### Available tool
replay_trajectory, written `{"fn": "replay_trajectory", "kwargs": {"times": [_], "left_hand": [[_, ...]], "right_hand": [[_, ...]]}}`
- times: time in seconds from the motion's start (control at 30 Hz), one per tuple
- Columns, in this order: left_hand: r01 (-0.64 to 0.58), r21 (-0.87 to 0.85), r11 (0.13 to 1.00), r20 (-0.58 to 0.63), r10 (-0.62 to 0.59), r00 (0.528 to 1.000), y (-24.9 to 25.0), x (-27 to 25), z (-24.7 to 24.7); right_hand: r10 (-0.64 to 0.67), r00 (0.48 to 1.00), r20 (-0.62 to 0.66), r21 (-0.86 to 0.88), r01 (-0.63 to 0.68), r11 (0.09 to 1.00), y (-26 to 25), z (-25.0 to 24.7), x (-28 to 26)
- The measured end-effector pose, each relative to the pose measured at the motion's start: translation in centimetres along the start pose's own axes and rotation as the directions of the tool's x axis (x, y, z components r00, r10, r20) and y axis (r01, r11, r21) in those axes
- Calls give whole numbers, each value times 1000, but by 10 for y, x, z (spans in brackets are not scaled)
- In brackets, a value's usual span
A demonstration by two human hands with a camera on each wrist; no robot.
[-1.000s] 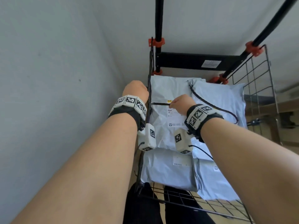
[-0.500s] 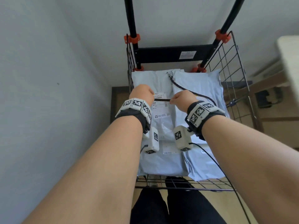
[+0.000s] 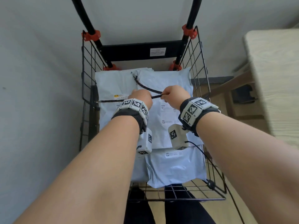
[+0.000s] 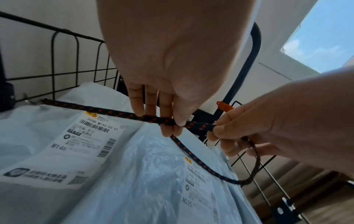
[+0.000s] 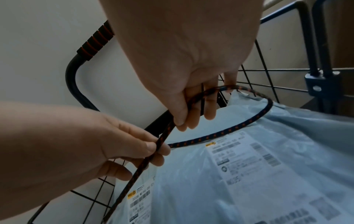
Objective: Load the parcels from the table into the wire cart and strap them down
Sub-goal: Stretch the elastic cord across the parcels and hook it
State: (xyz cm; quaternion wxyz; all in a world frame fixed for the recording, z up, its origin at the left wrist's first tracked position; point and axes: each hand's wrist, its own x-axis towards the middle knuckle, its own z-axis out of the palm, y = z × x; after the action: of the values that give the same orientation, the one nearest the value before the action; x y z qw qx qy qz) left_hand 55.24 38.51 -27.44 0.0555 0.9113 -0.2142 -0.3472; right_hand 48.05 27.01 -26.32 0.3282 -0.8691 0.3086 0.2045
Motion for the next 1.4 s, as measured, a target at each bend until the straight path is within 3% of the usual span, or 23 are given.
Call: {"fn": "replay_trajectory", "kwargs": {"times": [0.17, 0.33, 0.5, 0.63, 0.83, 1.07, 1.4], "left_hand": [[44, -15, 999, -62, -44, 997, 21, 21, 10], [63, -70, 996, -68, -68, 995, 40, 32, 17], [102, -86, 991, -81, -109, 991, 55, 35, 29], [75, -106, 992, -66, -82, 994, 76, 38, 37], [27, -116, 993, -40, -32, 999, 104, 53, 49], [0, -145, 989, -49, -7, 999, 122, 71, 59], [7, -249, 968, -23, -13, 1000, 131, 87, 75]], "right_hand": [[-47, 999, -18, -49, 46, 998, 22, -26, 16], [-40, 997, -58, 67, 44, 997, 45, -55, 33], [26, 956, -292, 378, 90, 921, 63, -80, 42], [148, 901, -407, 456, 60, 888, 84, -99, 45], [279, 933, -228, 549, -114, 828, 135, -94, 55], [111, 993, -29, 287, -98, 953, 172, -73, 59], [41, 989, 139, 243, -74, 967, 172, -55, 79]]}}
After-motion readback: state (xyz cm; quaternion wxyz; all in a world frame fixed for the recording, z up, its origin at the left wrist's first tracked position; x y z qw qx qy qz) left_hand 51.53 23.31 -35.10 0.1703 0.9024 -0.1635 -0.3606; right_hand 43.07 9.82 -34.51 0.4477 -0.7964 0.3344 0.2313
